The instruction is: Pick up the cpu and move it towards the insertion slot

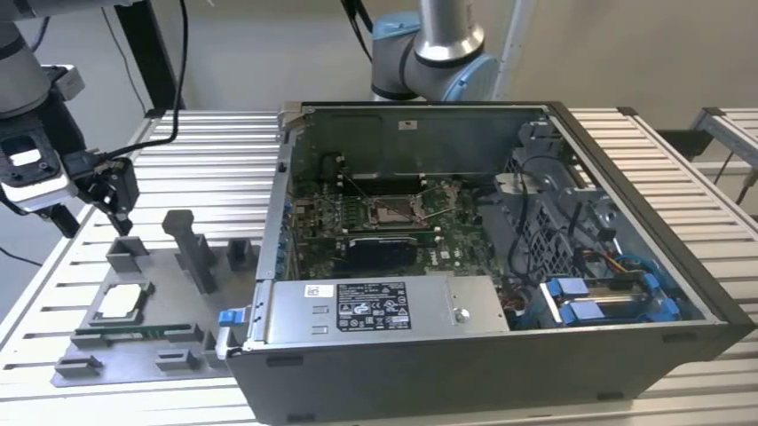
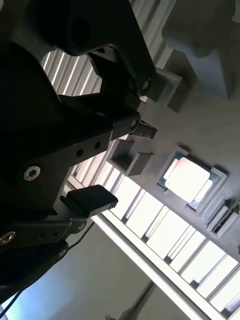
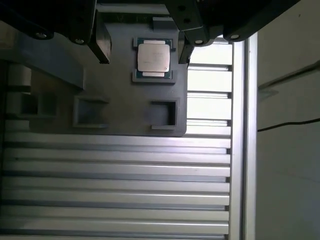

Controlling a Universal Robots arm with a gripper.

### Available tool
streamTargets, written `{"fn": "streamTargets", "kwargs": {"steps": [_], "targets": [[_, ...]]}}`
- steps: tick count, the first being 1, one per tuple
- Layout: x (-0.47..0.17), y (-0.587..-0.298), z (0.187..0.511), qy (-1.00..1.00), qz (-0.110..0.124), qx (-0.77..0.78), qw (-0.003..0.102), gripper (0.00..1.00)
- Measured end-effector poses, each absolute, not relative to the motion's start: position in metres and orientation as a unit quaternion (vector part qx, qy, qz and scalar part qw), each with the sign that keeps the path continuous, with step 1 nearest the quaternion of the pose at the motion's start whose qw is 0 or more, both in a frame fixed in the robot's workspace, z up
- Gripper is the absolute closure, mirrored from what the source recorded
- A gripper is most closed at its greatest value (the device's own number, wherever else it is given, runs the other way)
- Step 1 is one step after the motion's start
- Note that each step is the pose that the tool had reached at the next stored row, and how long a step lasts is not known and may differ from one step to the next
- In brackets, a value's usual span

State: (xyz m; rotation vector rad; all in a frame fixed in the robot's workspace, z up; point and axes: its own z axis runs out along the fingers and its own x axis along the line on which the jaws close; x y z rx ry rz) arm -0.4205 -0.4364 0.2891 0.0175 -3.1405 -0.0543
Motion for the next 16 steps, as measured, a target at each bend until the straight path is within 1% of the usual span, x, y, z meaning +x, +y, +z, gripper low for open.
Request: {"fn": "streamTargets", "kwargs": {"steps": [16], "targets": [[-0.422, -0.439, 0.265, -1.000, -0.017, 0.006, 0.000, 0.00]]}}
